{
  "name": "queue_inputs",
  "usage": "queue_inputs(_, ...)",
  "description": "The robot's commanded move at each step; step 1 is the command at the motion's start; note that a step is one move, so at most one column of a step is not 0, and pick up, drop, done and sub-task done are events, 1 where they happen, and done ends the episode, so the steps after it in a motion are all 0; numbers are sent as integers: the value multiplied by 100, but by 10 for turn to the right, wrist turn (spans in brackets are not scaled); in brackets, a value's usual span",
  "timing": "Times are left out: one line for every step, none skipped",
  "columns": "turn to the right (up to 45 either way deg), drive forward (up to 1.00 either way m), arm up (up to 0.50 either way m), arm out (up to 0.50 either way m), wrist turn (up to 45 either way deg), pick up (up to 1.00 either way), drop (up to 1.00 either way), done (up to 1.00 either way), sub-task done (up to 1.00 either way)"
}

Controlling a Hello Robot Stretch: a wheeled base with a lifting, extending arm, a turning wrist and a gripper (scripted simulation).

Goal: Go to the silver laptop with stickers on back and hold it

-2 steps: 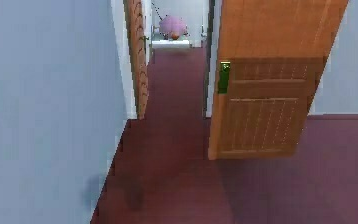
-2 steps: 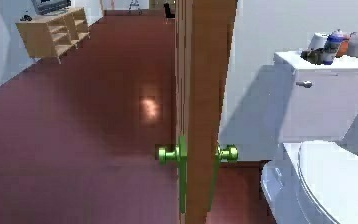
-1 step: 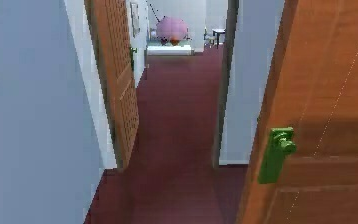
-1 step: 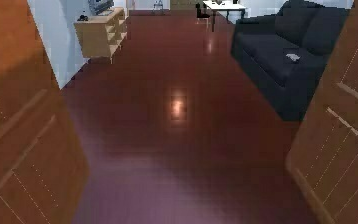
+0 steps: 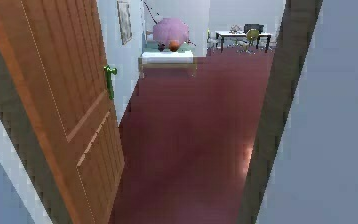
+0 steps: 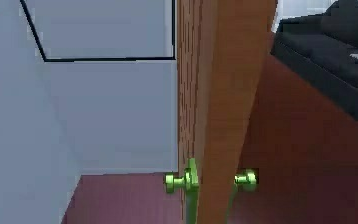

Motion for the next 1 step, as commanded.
queue_inputs(0, 60, 0, 0, 0, 0, 0, 0, 0)
